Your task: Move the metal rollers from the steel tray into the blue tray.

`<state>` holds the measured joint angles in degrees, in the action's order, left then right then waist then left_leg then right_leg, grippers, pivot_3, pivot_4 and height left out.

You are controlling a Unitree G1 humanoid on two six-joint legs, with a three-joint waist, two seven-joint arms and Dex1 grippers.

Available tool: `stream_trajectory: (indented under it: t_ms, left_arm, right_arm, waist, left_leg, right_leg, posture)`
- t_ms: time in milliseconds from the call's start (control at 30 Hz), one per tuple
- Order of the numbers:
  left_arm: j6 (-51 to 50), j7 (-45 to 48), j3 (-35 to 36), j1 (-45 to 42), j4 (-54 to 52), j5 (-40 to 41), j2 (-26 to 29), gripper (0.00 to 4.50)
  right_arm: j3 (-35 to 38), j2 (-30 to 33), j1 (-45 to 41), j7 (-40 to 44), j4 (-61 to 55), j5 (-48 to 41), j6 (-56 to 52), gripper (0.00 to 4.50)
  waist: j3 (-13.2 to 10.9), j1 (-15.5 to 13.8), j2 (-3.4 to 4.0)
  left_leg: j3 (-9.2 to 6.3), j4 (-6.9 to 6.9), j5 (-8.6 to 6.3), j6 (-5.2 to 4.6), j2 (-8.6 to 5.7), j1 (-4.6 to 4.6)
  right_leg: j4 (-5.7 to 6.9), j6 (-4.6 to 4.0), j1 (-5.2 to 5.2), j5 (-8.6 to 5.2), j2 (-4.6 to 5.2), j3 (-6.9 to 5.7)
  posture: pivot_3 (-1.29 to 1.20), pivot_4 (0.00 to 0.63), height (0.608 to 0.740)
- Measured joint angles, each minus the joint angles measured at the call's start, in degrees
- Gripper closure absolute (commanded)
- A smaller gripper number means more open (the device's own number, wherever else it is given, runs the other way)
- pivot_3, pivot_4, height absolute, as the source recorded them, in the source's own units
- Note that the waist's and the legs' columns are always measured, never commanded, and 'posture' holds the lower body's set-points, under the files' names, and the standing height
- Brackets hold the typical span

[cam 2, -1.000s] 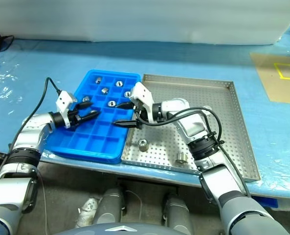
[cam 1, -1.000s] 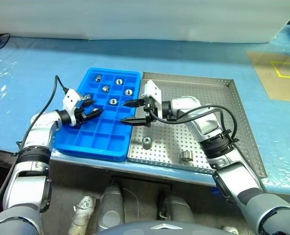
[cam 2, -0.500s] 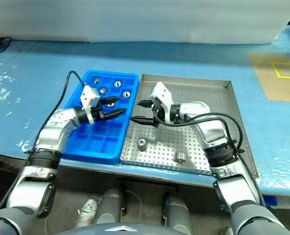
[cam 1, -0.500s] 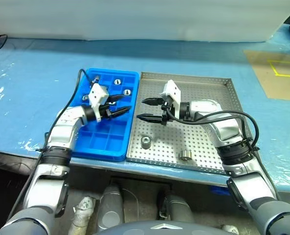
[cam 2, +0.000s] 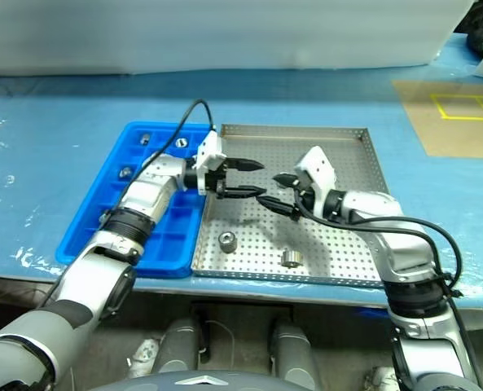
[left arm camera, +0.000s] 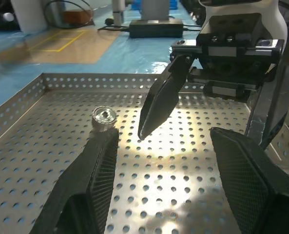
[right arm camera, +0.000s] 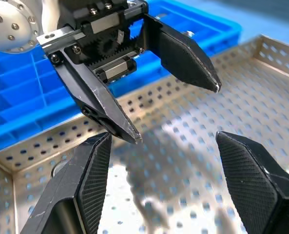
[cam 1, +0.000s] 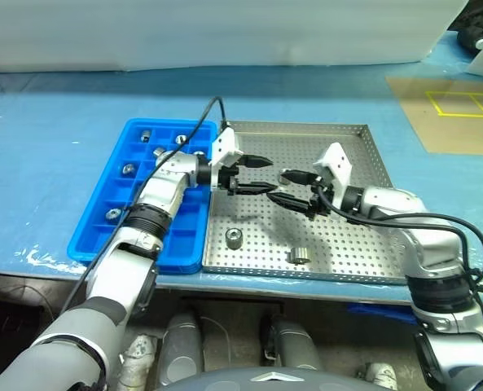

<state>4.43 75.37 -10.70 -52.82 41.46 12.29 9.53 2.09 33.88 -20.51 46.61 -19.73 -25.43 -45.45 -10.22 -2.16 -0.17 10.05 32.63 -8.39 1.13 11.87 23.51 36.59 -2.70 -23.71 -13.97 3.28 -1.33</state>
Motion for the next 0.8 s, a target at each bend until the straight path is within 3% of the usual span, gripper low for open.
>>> stream_trajectory:
  t_ms: [100, 200, 367, 533, 800]
  left_arm:
    - [3.1, 4.1, -2.8, -0.1, 3.8, -2.5, -1.4, 1.33]
    - [6.7, 2.4, -3.8, 1.1, 12.0, -5.4, -4.1, 1.33]
    - [13.5, -16.5, -2.2, -6.0, 26.2, -11.3, -8.0, 1.33]
    - [15.1, -26.9, 0.7, -9.9, 31.4, -13.0, -8.5, 1.33]
    - [15.0, -36.1, 4.5, -11.7, 34.4, -14.7, -8.2, 1.33]
  right_arm:
    - [8.4, 3.0, 3.4, -4.2, -1.5, -0.2, -1.5, 0.99]
    - [15.3, 5.0, 4.4, -6.9, -5.4, -1.0, -2.2, 0.99]
    - [15.6, 3.9, 9.4, -10.2, -10.5, -3.5, -5.3, 0.99]
    - [15.8, 3.9, 10.3, -12.5, -12.7, -5.0, -6.2, 0.99]
    - [15.4, 4.0, 10.3, -14.3, -12.7, -6.2, -6.3, 0.99]
  waist:
    - [0.1, 0.4, 0.17]
    - [0.1, 1.5, 0.21]
    - [0.1, 3.0, 0.23]
    - [0.1, 3.6, 0.24]
    - [0.1, 3.9, 0.24]
  left_leg:
    - [0.1, 0.04, -0.11, -0.17, -0.05, -0.28]
    - [0.06, 0.01, -0.13, -0.21, 0.04, -0.45]
    - [0.05, 0.23, -0.3, -0.48, -0.11, -0.4]
    - [0.06, 0.3, -0.38, -0.61, -0.1, -0.4]
    - [0.05, 0.3, -0.45, -0.74, -0.12, -0.31]
  right_leg:
    - [-0.23, -0.05, 0.36, -0.04, 0.03, 0.1]
    - [-0.8, 0.18, 0.78, 0.12, -0.07, 0.06]
    - [-0.96, 0.37, 0.9, 0.26, 0.1, 0.18]
    - [-1.07, 0.4, 0.95, 0.28, 0.07, 0.23]
    - [-1.21, 0.4, 0.95, 0.28, 0.11, 0.22]
  posture:
    - [-0.48, 0.15, 0.74]
    - [-0.52, 0.15, 0.74]
    - [-0.54, 0.15, 0.74]
    - [-0.54, 0.15, 0.74]
    - [-0.54, 0.15, 0.74]
